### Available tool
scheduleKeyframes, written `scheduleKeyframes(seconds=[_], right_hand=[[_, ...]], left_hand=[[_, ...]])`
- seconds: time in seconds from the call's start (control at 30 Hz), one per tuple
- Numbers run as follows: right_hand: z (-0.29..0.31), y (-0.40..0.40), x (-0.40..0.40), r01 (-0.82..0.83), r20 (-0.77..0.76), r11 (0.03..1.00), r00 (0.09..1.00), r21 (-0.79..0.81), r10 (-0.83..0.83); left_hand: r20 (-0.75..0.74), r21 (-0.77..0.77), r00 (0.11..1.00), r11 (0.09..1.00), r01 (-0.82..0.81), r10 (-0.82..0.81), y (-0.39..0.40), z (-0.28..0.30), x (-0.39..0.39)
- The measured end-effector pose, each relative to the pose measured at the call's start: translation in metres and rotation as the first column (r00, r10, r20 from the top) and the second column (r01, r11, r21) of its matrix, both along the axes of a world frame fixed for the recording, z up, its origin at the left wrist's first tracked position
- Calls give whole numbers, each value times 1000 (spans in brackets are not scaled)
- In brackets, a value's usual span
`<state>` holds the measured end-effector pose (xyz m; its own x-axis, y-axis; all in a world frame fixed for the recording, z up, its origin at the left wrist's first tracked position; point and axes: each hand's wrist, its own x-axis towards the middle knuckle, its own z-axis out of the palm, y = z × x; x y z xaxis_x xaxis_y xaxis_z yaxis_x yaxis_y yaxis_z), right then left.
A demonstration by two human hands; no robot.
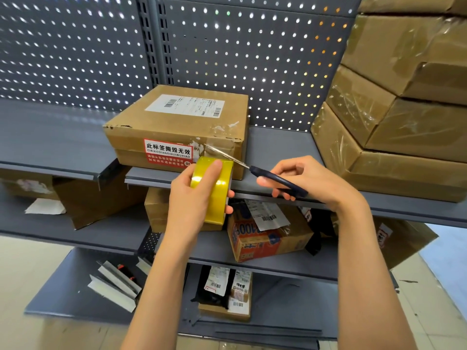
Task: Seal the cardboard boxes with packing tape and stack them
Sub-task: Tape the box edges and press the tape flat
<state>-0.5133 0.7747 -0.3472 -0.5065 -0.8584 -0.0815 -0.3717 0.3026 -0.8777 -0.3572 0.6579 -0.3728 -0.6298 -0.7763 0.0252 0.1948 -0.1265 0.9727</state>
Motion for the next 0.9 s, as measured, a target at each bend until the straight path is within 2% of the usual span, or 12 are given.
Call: scheduleKeyframes(seconds=[0.3, 0.9], right_hand=[[11, 0, -5, -29, -39, 999, 999, 38, 30], [8, 0, -5, -51, -32, 999, 998, 15, 52]], left_hand=[[-14, 3, 1000, 1000, 3, -3, 1, 0, 0], [-14, 7, 999, 999, -41, 41, 6, 3, 1]])
